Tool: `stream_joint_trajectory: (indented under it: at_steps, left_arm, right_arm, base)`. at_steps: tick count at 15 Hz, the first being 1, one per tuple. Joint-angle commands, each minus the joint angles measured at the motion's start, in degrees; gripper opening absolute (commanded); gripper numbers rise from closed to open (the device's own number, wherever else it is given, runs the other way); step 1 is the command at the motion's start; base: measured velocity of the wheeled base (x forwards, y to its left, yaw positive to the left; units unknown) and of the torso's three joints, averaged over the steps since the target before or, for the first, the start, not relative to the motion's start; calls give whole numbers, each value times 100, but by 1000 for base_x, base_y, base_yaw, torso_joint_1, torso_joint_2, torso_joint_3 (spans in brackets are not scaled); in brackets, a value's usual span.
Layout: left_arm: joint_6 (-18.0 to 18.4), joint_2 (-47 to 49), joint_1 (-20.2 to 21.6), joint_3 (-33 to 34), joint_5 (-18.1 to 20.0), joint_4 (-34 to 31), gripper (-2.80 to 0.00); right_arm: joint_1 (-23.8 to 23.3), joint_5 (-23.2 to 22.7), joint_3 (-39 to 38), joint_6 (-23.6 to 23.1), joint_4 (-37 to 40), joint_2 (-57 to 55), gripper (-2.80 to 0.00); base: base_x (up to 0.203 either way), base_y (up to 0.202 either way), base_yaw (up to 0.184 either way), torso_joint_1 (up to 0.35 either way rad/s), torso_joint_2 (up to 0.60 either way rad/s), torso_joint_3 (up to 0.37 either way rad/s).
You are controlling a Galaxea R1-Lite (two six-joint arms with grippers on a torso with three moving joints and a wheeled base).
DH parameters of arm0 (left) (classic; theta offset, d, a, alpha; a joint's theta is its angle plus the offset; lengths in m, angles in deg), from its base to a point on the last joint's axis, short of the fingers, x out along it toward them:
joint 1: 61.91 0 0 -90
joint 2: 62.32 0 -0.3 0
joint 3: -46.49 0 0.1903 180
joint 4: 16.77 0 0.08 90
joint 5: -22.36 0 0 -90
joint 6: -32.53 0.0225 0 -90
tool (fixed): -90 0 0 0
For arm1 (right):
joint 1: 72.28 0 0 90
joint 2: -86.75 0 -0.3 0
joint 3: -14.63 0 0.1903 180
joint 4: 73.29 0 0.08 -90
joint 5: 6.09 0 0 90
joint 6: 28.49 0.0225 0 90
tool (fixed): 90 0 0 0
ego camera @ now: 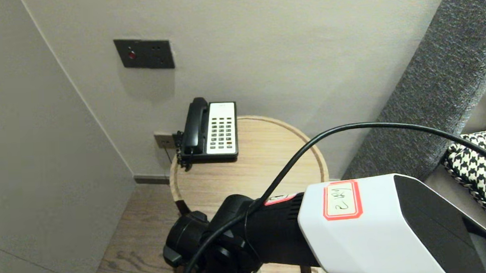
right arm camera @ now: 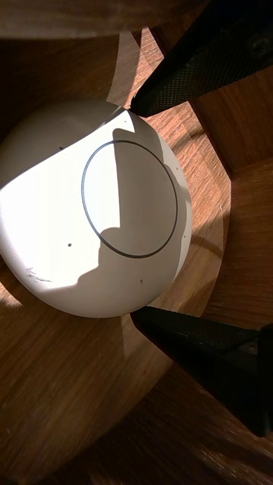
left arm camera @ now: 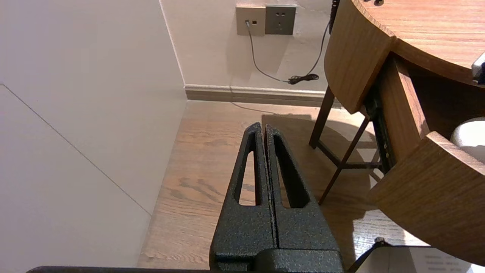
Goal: Take the remote control out of the drawer one by one and place them on the table
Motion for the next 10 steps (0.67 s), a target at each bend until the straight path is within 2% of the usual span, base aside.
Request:
stream_joint_trajectory:
  at_steps: [1,10]
  left_arm:
    - [-4,-2,-6,-1,-4,-3,-280]
    - [-4,-2,2,-1,-4,-3,-280]
  right_arm:
    - [11,13,12,7,9,-76,0]
    - [29,21,-5,33,27,-85,0]
  base:
    - [0,0,0,0,0,0]
    - [0,0,0,0,0,0]
